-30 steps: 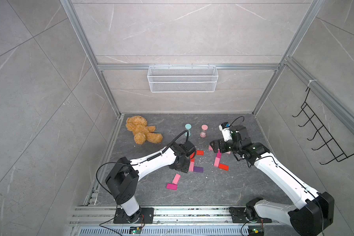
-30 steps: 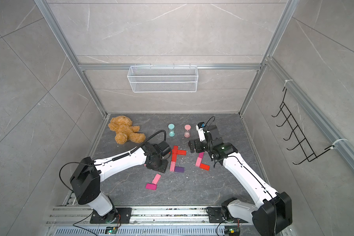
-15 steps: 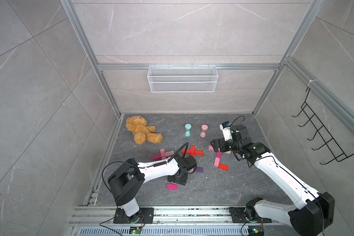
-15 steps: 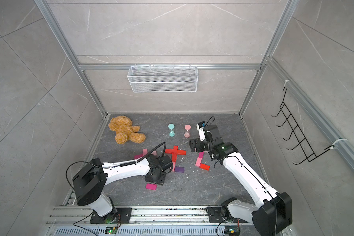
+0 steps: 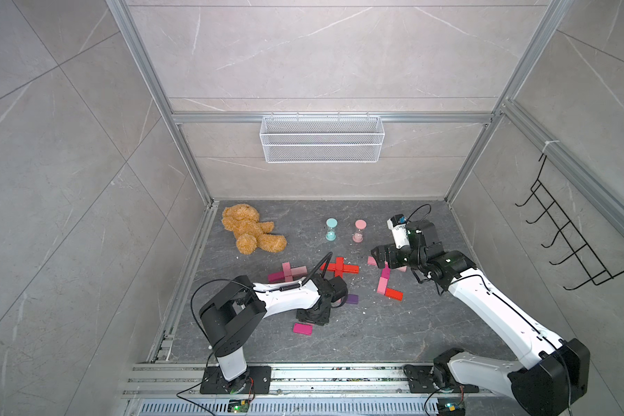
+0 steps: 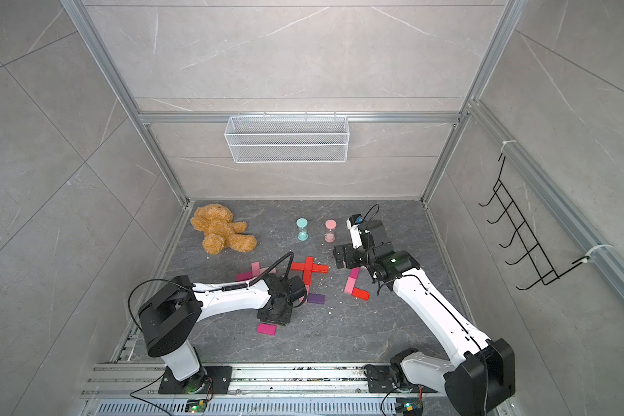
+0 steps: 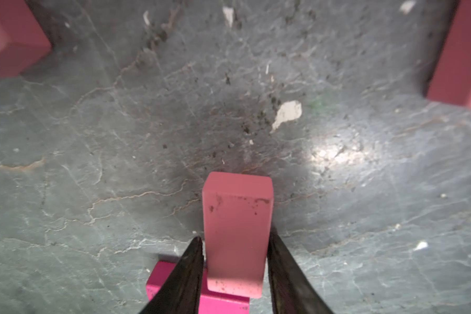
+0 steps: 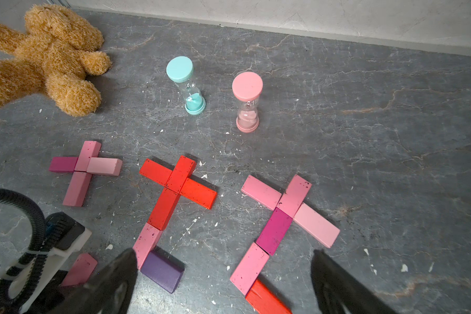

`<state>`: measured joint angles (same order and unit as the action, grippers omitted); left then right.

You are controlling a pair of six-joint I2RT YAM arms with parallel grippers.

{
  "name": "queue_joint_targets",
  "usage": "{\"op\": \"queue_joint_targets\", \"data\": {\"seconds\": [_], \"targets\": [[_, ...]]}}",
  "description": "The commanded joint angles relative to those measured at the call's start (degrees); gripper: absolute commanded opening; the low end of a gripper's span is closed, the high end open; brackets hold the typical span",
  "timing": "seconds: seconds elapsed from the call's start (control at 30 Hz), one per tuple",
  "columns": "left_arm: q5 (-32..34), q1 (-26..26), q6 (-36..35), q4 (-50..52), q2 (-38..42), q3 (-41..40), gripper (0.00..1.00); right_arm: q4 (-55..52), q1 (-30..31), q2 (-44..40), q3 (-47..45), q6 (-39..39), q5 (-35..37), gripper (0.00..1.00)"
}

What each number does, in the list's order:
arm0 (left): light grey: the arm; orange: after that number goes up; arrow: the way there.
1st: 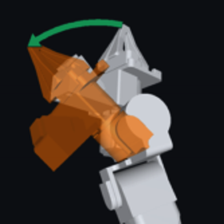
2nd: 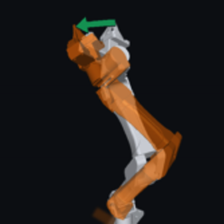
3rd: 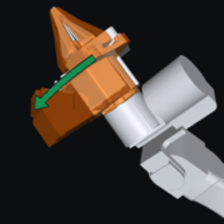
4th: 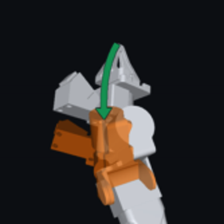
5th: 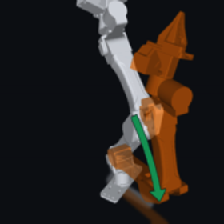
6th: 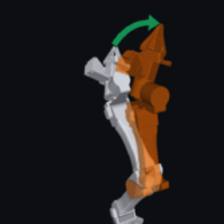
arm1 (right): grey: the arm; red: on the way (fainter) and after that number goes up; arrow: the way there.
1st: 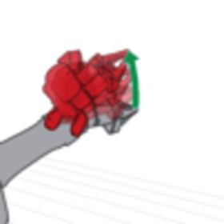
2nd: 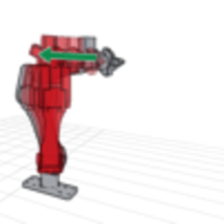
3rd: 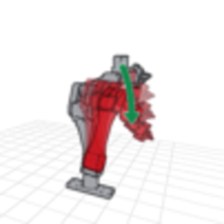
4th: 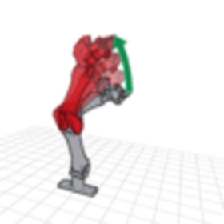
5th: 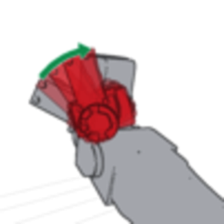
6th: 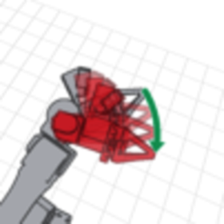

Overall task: Assemble the letter t with building blocks
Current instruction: Assemble the building block at the center of the board.

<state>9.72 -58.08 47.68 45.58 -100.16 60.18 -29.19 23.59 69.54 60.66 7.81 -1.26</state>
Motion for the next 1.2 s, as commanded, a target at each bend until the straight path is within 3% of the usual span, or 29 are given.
{"op": "queue_joint_targets", "data": {"seconds": [0.0,0.17,0.53,0.87,1.17], "targets": [[-0.3,0.8,2.2,-0.9,-0.4,-0.9,0.37,-1.3,0.1,0.2,1.7,0.5,0.9,1.00],[-0.4,3.4,4.8,0.0,1.9,-2.8,0.28,-1.3,0.2,0.4,1.7,0.5,0.9,1.00],[-0.6,13.8,7.5,0.1,10.1,-8.3,0.27,-0.9,0.1,0.3,1.4,0.6,0.7,1.00],[-3.9,18.1,4.2,0.0,6.4,-4.1,0.27,-1.2,0.2,0.2,1.5,-0.1,1.1,1.00],[-5.6,18.3,3.6,-0.4,3.5,-1.9,0.30,-1.0,0.1,0.5,1.2,-0.9,1.4,1.00]]}}
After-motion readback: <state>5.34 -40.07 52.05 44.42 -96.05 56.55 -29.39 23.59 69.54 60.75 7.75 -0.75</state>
